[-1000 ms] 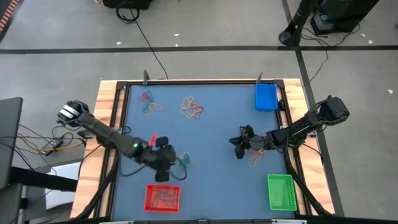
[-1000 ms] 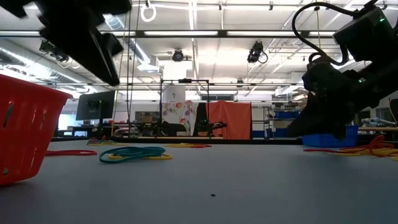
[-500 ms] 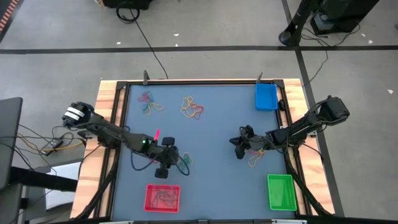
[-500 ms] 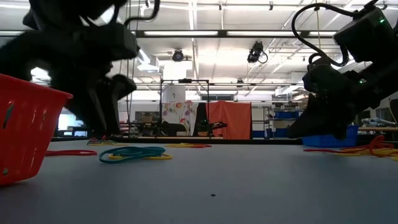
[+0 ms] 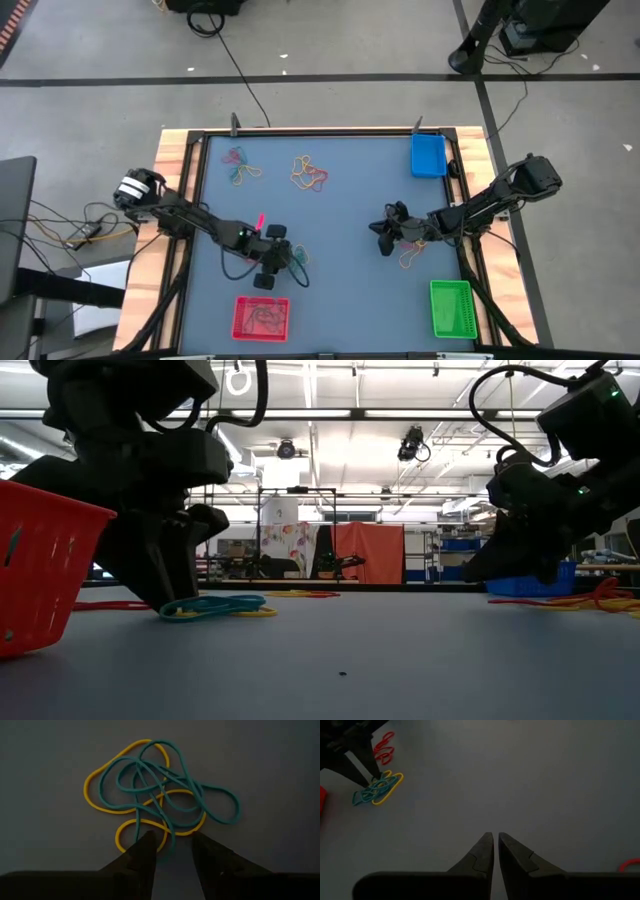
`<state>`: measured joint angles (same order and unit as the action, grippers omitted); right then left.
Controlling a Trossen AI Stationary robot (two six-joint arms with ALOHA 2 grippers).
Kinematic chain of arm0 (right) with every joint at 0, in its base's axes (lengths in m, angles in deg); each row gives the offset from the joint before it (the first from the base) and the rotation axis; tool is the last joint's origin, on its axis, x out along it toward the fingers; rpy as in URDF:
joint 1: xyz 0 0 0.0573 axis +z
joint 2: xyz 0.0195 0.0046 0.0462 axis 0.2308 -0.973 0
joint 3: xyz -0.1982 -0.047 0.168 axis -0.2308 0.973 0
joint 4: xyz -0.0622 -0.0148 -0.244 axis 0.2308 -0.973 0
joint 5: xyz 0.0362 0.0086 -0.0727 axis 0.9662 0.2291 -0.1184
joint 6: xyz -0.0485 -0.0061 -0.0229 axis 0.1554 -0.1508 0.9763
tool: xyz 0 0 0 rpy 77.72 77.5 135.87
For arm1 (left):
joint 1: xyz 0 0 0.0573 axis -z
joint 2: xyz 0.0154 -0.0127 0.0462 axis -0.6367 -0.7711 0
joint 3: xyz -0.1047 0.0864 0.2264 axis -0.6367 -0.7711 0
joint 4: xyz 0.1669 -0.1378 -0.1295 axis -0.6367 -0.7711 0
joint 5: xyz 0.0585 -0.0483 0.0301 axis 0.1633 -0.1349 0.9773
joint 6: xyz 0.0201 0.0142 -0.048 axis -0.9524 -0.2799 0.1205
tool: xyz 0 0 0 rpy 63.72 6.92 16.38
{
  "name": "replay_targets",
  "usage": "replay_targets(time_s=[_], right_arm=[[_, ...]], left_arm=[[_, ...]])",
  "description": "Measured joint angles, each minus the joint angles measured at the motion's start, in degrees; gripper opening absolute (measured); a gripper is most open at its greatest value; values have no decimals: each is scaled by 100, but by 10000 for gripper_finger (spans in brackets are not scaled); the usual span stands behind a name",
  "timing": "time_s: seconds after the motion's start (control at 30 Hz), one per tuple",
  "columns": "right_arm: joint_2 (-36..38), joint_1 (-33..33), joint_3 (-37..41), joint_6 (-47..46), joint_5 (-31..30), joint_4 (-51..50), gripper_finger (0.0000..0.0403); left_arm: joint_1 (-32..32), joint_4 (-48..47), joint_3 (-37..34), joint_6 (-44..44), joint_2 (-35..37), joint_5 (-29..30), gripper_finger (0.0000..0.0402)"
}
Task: Sort rubber bands into baskets
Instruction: Put the blue rubber band into the red bin
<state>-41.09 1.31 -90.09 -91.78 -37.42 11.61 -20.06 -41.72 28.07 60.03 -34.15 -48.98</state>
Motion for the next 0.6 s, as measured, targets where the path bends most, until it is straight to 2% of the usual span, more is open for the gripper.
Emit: replay_targets(time_s=[0.1, 0.37, 0.6], right_arm=[[0, 0, 2, -1, -4, 0, 41], [0, 0, 1, -2, -1, 4, 41], [0, 0, 0, 3, -1, 3, 41]], left_arm=[[0, -27, 16, 115, 7, 13, 111], [-2, -133, 201, 180, 2, 238, 8], [-2, -613, 531, 280, 2, 354, 16]])
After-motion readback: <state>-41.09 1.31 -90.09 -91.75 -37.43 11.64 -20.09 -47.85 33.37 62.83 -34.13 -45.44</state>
